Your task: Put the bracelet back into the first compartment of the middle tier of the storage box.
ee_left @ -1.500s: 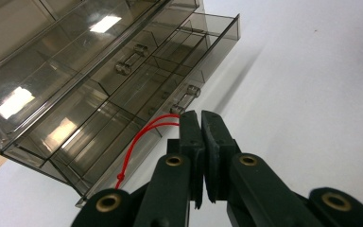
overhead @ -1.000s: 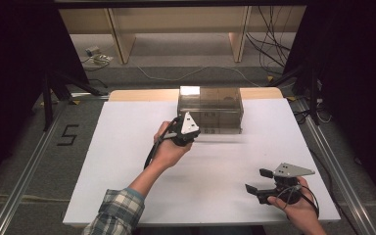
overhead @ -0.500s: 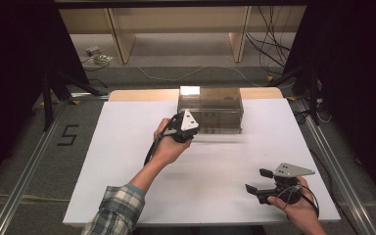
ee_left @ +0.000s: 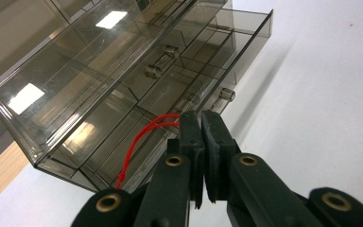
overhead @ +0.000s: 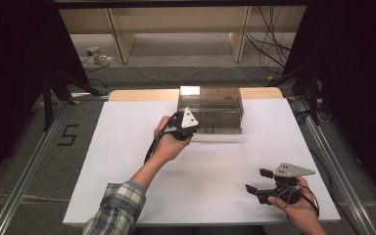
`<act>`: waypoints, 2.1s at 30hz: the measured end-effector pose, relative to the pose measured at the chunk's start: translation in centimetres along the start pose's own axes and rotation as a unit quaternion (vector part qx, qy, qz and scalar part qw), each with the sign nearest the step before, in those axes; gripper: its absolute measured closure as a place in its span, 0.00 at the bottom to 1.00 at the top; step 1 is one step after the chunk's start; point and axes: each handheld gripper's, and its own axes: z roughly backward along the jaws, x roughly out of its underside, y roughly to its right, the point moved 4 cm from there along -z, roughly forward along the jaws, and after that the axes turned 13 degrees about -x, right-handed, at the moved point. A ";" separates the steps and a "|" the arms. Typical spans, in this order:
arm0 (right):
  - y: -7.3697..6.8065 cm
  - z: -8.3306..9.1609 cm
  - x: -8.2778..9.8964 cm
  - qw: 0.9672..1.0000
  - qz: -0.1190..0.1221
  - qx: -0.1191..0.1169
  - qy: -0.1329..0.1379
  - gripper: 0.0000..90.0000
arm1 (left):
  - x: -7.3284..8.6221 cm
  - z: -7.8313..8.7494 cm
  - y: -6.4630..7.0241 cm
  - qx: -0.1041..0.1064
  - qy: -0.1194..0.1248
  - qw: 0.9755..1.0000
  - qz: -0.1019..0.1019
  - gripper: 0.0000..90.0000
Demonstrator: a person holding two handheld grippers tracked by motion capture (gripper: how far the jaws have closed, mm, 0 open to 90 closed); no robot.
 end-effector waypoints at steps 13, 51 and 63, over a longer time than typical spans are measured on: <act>0.0 0.0 0.0 1.000 0.000 0.000 0.000 0.20 | -0.3 -0.5 -0.5 -0.003 -0.004 1.000 -0.001 0.98; 0.1 0.1 0.0 1.000 0.001 0.001 0.000 0.20 | -0.3 -2.2 -1.4 -0.004 -0.018 1.000 -0.006 0.98; 0.1 0.1 0.0 1.000 0.001 0.001 0.000 0.20 | 0.1 -3.0 -1.5 -0.006 -0.022 1.000 -0.009 0.97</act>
